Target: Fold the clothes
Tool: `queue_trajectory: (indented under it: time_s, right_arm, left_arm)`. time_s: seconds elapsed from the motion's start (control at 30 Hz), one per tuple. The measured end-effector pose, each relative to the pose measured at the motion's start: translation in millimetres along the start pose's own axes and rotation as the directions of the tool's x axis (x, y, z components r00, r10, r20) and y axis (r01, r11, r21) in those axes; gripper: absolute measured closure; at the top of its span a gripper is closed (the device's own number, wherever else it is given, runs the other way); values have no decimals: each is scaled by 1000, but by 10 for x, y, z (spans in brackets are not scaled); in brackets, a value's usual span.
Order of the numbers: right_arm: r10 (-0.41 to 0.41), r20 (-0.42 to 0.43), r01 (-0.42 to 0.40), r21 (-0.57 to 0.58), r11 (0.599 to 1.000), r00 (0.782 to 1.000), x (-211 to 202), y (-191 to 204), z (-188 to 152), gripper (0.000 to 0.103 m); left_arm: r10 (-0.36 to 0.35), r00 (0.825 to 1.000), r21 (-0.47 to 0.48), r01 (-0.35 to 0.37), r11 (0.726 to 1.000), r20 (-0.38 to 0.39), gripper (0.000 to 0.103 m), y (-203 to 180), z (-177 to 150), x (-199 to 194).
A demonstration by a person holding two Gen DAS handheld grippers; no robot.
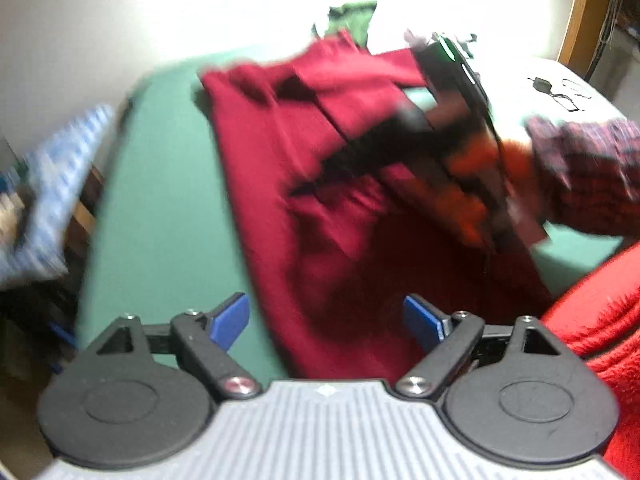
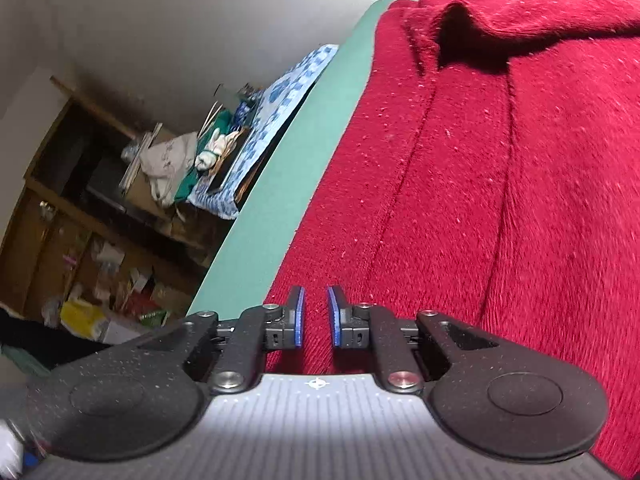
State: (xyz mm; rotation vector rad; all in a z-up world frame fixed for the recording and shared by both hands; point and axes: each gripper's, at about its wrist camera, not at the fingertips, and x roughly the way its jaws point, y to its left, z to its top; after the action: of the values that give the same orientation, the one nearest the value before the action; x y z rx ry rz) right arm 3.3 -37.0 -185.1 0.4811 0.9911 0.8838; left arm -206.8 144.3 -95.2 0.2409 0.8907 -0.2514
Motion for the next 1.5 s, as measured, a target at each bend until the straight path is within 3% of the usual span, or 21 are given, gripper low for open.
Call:
queue_trajectory:
  time_s: [0.1,0.23,0.33,0.47,0.57,0.7,0.8,0.83,0.87,0.93,0.97,1.13,1.27,1.33,1.5]
  right_arm:
    - [-23,29,23,-5,1000,999,6,46,-36,91]
    - [-68,31,68,0,998,997,-11,130,-11,91]
    - [-138,62,138,1,990,989,-135,169,67,87]
    - [-268,173,259,73,963,948,-509,73,279,83]
    - [-408,235,381,154,912,882,-862,-56,465,82]
    - [-584,298,516,279,810,755,-1358,-268,595,80]
    - [-684,327,588,351,729,652,-1657,-468,638,70]
    - [-710,333,605,373,704,621,-1733,-546,655,62]
    - [-733,338,617,395,680,591,-1809,-642,665,54]
    - [-765,345,629,436,644,544,-1910,-841,694,52]
    - [-774,346,628,454,632,530,-1939,-947,725,52]
    - [-804,306,562,589,581,510,-1935,-1357,838,52]
    - [-859,306,593,627,506,410,-1872,-1488,932,52]
    - [-868,323,636,590,497,378,-1826,-1535,1021,52]
    - [-851,347,681,513,523,393,-1729,-1652,1122,53]
  left_arm:
    - [91,995,100,-95,990,45,20,419,256,54]
    - [168,975,171,-192,966,147,22,892,721,291]
    - [145,964,188,-188,964,221,23,1103,1142,560]
    - [91,964,219,-149,964,251,19,1245,1596,1048]
    - [53,970,245,-113,963,239,16,1299,1844,1494]
    - [-24,981,246,-24,969,191,15,1271,2074,2099]
    - [-56,988,222,23,975,143,15,1227,2159,2472]
    - [-77,990,204,51,978,120,15,1224,2161,2561]
    - [-94,990,191,73,979,102,15,1213,2156,2637]
    - [-104,992,196,88,977,75,14,1170,2105,2738]
    - [-108,992,201,93,975,63,13,1147,2076,2784]
    - [-127,992,182,124,975,2,11,1120,1934,2921]
    - [-132,991,157,130,979,2,8,1121,1863,2933]
    - [-136,991,136,134,981,1,6,1144,1851,2943]
    - [-142,990,116,141,983,-2,3,1175,1844,2966]
